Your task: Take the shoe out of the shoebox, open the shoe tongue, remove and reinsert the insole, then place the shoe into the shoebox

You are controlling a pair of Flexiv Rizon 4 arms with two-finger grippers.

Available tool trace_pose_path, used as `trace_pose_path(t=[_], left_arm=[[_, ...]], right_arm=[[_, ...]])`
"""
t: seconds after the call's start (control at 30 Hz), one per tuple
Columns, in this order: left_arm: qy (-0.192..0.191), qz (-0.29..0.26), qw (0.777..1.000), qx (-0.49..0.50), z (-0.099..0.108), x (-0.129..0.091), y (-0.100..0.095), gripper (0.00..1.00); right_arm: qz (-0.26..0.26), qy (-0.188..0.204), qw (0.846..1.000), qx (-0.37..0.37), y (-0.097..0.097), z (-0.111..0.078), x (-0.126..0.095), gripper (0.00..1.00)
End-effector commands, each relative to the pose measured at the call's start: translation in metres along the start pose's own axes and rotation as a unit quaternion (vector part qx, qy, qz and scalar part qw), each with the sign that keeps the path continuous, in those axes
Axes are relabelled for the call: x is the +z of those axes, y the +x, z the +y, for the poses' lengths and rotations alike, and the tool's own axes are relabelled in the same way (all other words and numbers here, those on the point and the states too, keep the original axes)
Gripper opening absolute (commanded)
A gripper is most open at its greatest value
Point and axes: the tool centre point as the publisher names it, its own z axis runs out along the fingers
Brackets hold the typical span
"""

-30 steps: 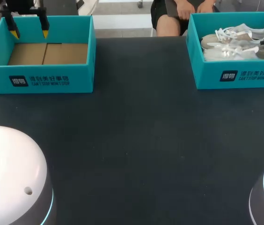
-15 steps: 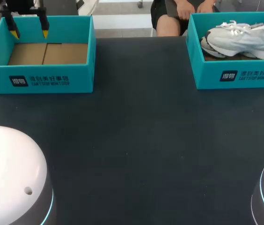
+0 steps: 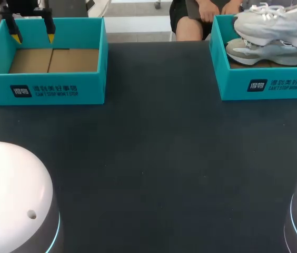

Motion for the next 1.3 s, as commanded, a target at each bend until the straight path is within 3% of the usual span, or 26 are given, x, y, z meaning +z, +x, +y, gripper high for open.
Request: trace_pose_path(t=[0.03, 0.23, 0.4, 0.7, 1.03, 1.3], left_arm=[[0.000, 0.000, 1.000, 0.000, 0.000, 0.000, 0.000, 1.00], [0.000, 0.000, 1.000, 0.000, 0.000, 0.000, 0.000, 1.00], [0.000, 0.000, 1.000, 0.000, 0.000, 0.000, 0.000, 1.00], [0.000, 0.000, 1.000, 0.000, 0.000, 0.000, 0.000, 1.00], [0.000, 0.000, 1.000, 0.000, 0.000, 0.000, 0.000, 1.00], [0.000, 0.000, 1.000, 0.000, 0.000, 0.000, 0.000, 1.00]], right_arm=[[-0.005, -0.001, 1.000, 0.000, -0.001, -0.002, -0.010, 0.00], [-0.020, -0.005, 1.000, 0.003, 0.005, -0.014, -0.020, 0.00], [-0.029, -0.009, 0.999, 0.015, 0.022, -0.040, -0.037, 0.00], [-0.042, -0.014, 0.997, 0.056, 0.065, -0.105, -0.062, 0.00], [-0.063, -0.016, 0.994, 0.092, 0.127, -0.187, -0.087, 0.00], [-0.075, 0.015, 0.990, 0.121, 0.173, -0.240, -0.105, 0.00]])
